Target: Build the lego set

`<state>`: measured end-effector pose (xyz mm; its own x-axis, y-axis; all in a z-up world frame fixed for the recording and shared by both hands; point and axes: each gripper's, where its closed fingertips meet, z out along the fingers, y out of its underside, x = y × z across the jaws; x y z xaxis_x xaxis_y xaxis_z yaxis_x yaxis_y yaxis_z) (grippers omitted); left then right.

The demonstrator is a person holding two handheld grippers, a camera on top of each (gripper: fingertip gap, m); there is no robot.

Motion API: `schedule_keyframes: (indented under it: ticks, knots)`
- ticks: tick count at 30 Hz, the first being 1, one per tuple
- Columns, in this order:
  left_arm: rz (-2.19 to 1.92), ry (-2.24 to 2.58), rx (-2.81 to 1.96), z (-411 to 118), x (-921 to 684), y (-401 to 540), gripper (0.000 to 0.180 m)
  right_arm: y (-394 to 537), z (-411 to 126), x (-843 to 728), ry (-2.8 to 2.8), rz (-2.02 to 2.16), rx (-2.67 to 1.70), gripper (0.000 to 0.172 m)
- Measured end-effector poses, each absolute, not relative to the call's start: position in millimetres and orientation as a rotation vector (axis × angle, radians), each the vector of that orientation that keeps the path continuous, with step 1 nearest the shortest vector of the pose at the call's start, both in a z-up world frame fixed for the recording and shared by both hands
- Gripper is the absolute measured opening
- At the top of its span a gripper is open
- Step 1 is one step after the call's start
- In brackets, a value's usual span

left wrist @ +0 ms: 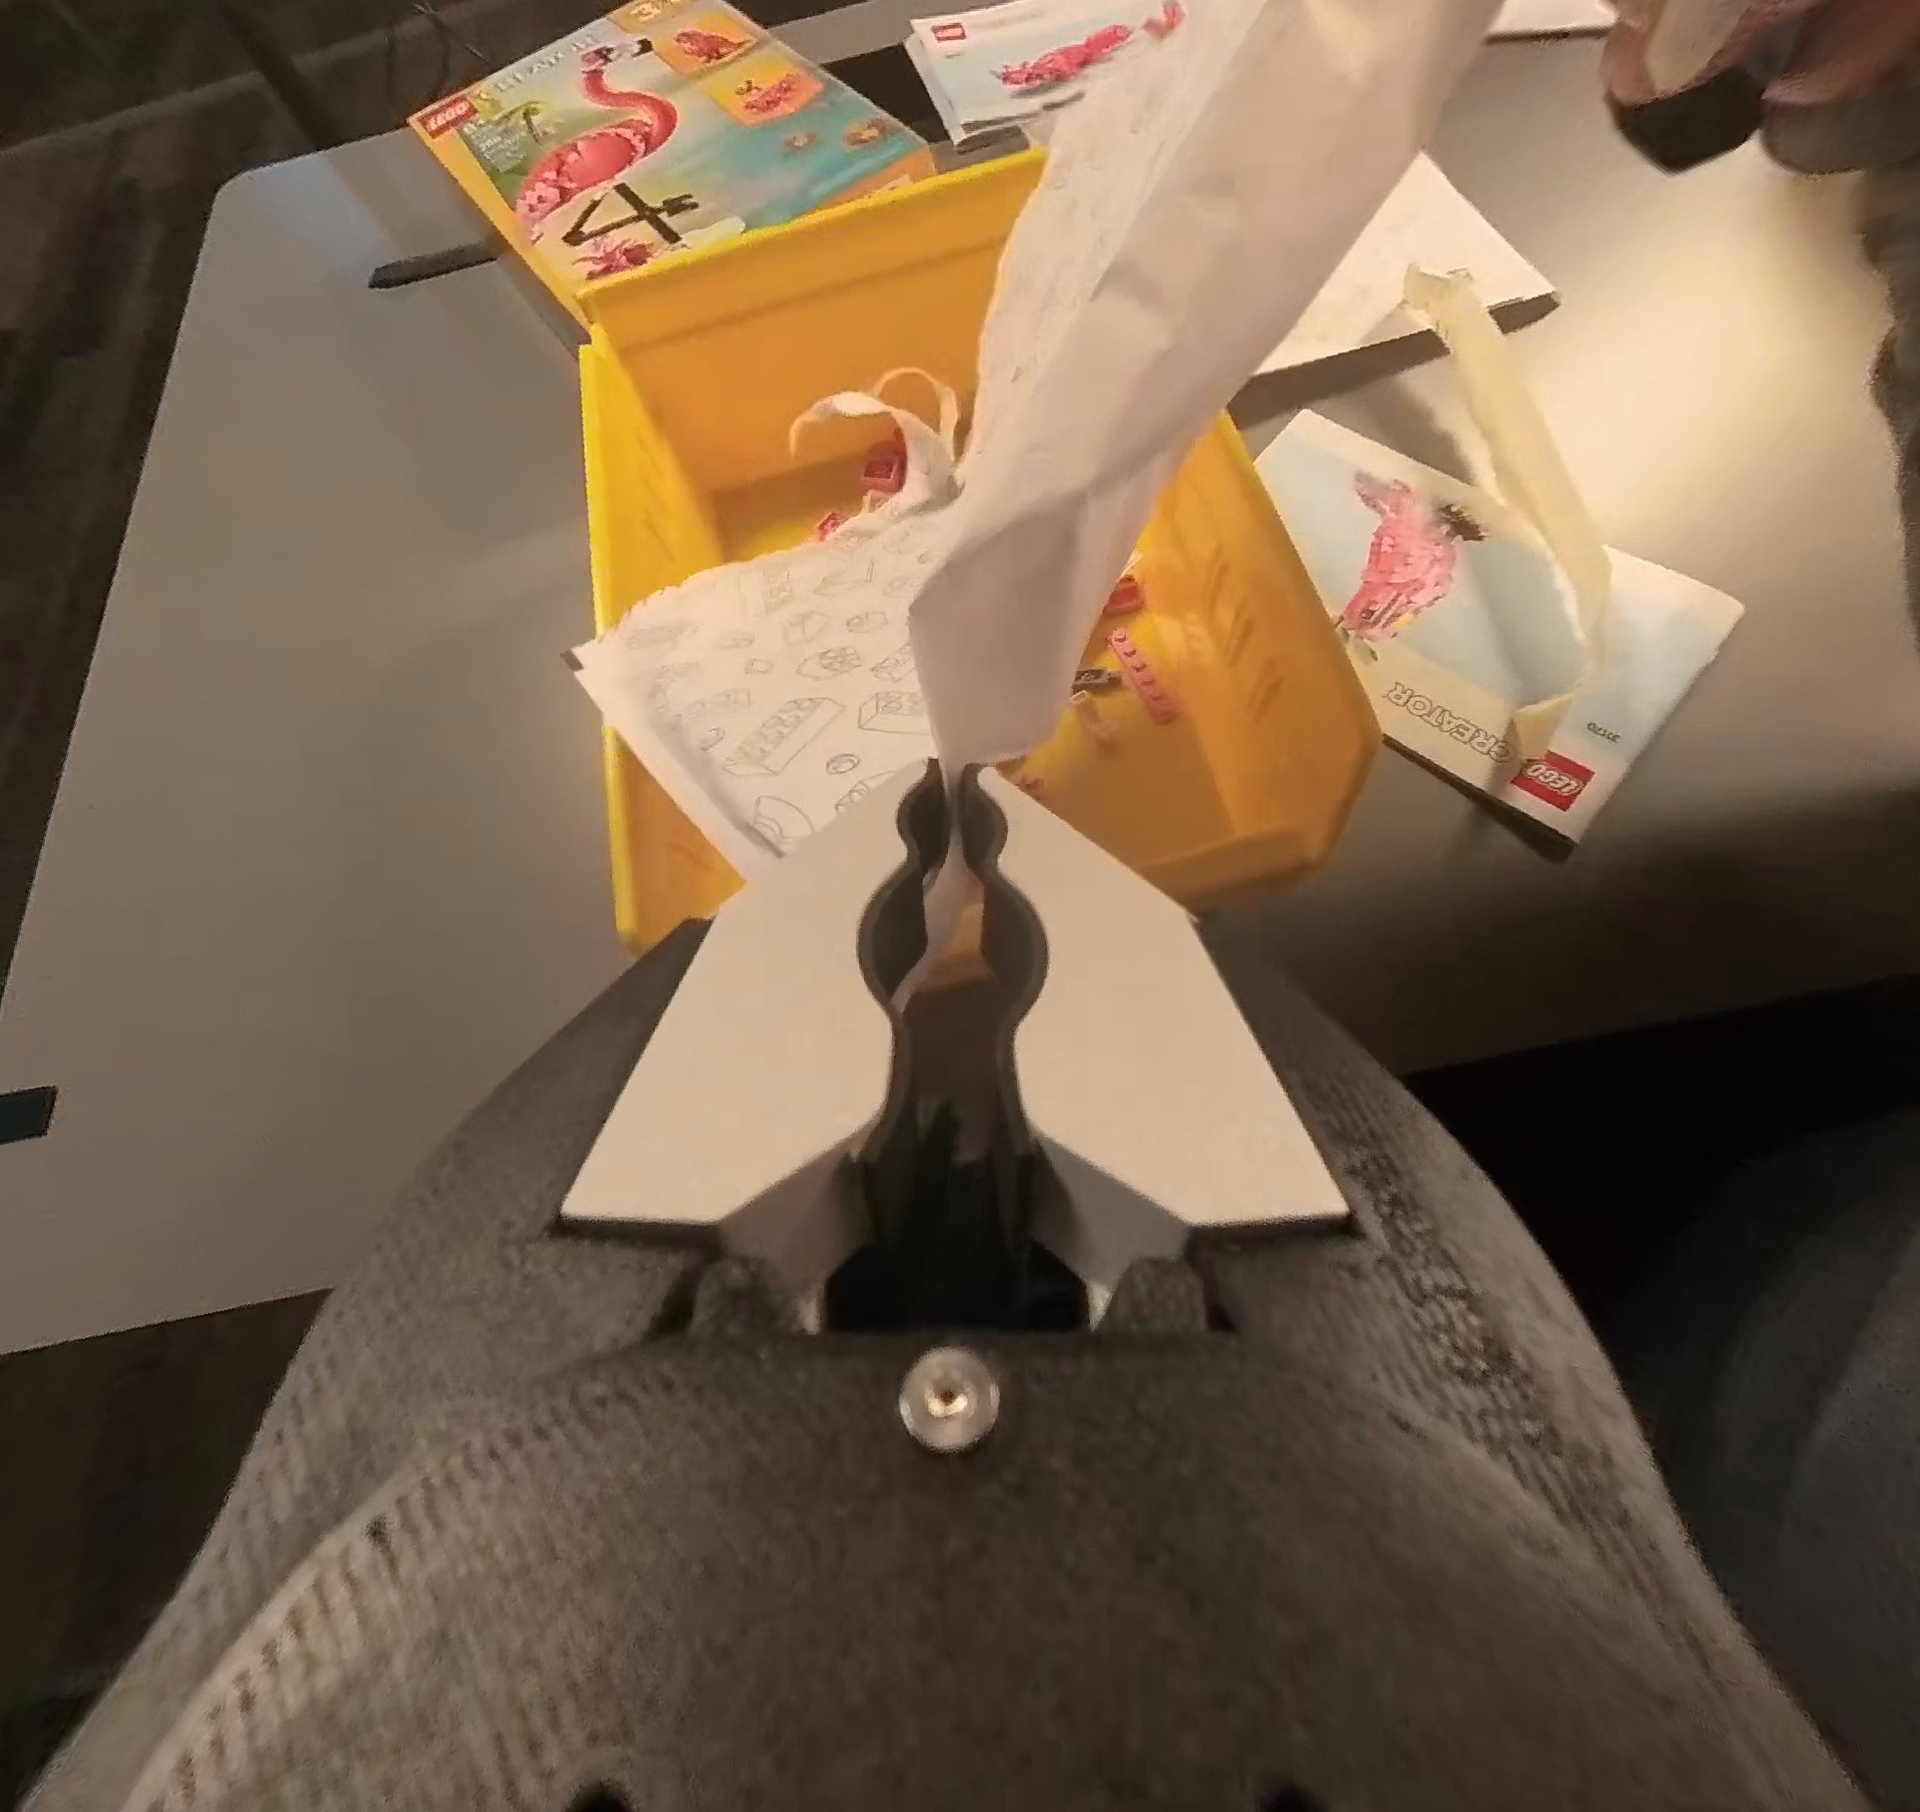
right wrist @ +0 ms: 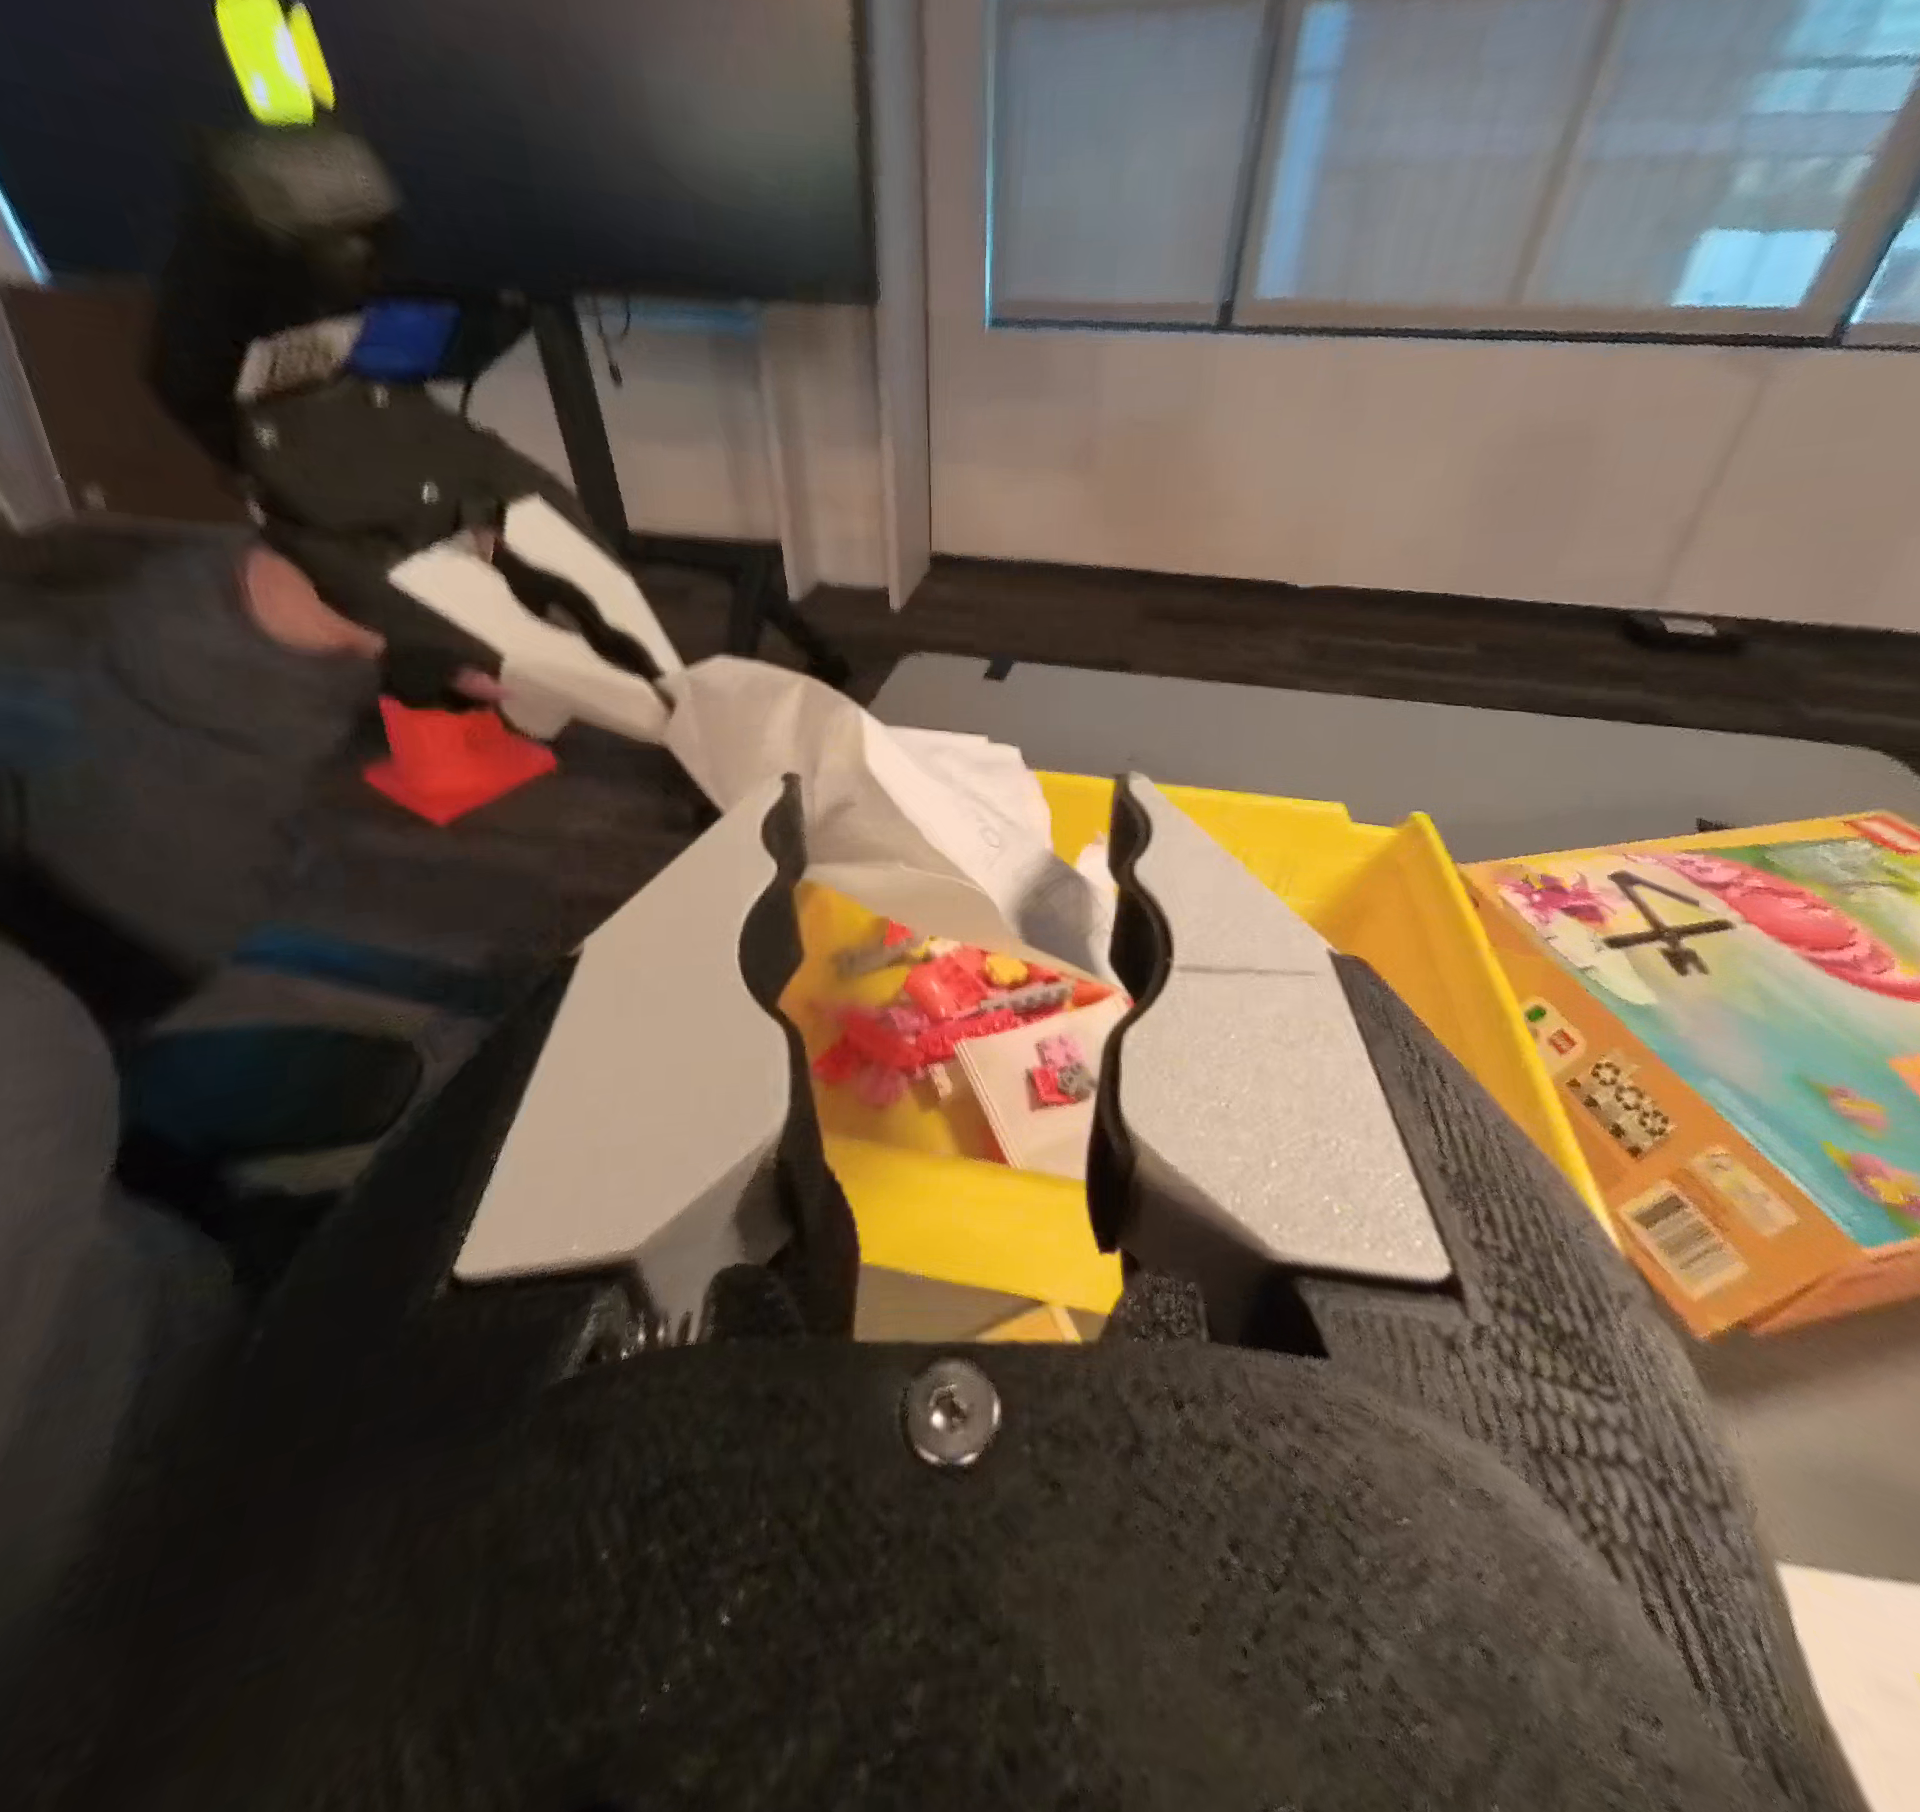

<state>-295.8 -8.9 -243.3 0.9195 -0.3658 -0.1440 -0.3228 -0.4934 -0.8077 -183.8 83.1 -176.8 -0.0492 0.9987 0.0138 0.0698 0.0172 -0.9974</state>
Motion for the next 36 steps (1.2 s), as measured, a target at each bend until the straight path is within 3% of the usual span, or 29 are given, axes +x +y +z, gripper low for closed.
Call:
schedule_keyframes:
  ticks: [1,5,6,10,12,15,23,32,36]
  knots:
    - [-0.059,0.481,-2.127,-244,-297,-9,0.002,79,-179,-184,-1.340,1.181,-1.207,0.055]
    - [-0.068,0.430,-2.105,-243,-303,-5,0.002,68,-191,-182,-1.466,1.109,-1.165,0.007]
    - [-0.046,0.408,-2.074,-240,-306,-2,0.004,70,-192,-182,-1.471,1.091,-1.171,0.003]
    - [0.102,0.421,-1.945,-226,-315,3,0.018,68,-189,-180,-1.457,1.171,-1.165,0.000]
    - [0.255,0.464,-1.889,-223,-326,5,0.044,70,-191,-177,-1.460,1.195,-1.181,0.000]
    - [0.314,0.622,-1.797,-223,-321,2,0.059,68,-185,-166,-1.438,1.310,-1.165,0.000]
    - [-0.018,0.689,-1.749,-221,-292,-8,0.000,89,-173,-162,-1.300,1.229,-1.199,0.000]
    - [-0.090,0.558,-1.818,-219,-278,8,0.000,93,-169,-175,-1.272,1.053,-1.202,0.000]
    - [0.108,0.466,-1.791,-218,-288,19,0.000,108,-176,-178,-1.237,0.938,-1.260,0.000]
